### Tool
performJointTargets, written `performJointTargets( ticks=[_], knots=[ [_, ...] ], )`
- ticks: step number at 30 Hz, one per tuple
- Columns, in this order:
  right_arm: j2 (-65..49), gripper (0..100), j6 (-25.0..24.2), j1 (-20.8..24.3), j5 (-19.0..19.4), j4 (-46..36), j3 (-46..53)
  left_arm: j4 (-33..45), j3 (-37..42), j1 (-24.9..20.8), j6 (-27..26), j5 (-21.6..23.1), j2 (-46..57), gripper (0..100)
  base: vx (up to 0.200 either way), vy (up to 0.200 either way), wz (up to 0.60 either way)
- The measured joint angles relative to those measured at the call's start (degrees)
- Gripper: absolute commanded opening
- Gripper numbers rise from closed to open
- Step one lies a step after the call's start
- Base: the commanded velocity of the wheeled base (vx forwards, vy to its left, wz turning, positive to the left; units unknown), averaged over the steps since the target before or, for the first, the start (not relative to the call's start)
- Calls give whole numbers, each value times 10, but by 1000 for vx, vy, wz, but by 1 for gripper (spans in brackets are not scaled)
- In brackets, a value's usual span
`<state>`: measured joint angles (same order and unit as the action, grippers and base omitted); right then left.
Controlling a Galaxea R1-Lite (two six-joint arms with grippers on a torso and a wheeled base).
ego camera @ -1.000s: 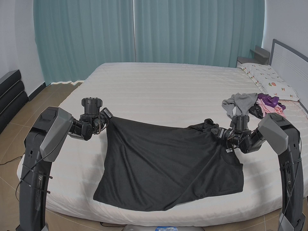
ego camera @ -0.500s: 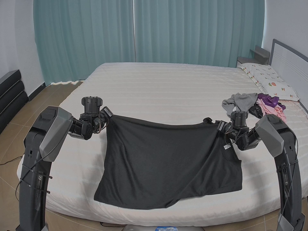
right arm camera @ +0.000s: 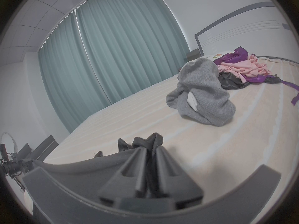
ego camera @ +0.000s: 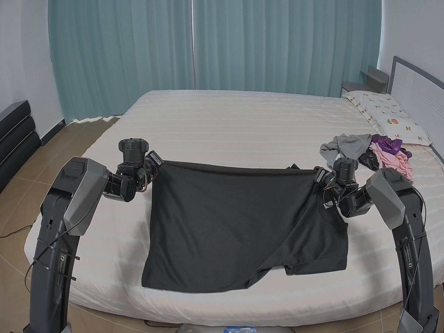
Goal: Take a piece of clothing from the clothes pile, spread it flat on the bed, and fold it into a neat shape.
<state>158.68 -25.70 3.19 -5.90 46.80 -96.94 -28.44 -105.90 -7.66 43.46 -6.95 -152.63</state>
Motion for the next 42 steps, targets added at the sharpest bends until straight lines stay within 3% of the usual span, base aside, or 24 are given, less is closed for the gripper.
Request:
performJointTargets(
  ticks=[8, 16, 22, 30, 42],
  knots=[
    [-1, 100, 0, 6, 0, 27, 39, 2, -1, -1, -2, 3, -21, 100, 0, 0, 0],
    [-75, 100, -20, 0, 12, 69, 167, 3, 54, 13, -1, 10, 4, 100, 0, 0, 0],
    [-151, 100, -45, -13, 31, 79, 266, 2, 185, 21, 0, 40, 73, 100, 0, 0, 0],
    [-266, 100, -80, -23, 80, 111, 478, -22, 410, 21, 6, 74, 190, 100, 0, 0, 0],
    [-384, 100, -110, -25, 147, 251, 777, -170, 708, -16, 82, 113, 320, 100, 0, 0, 0]
  ],
)
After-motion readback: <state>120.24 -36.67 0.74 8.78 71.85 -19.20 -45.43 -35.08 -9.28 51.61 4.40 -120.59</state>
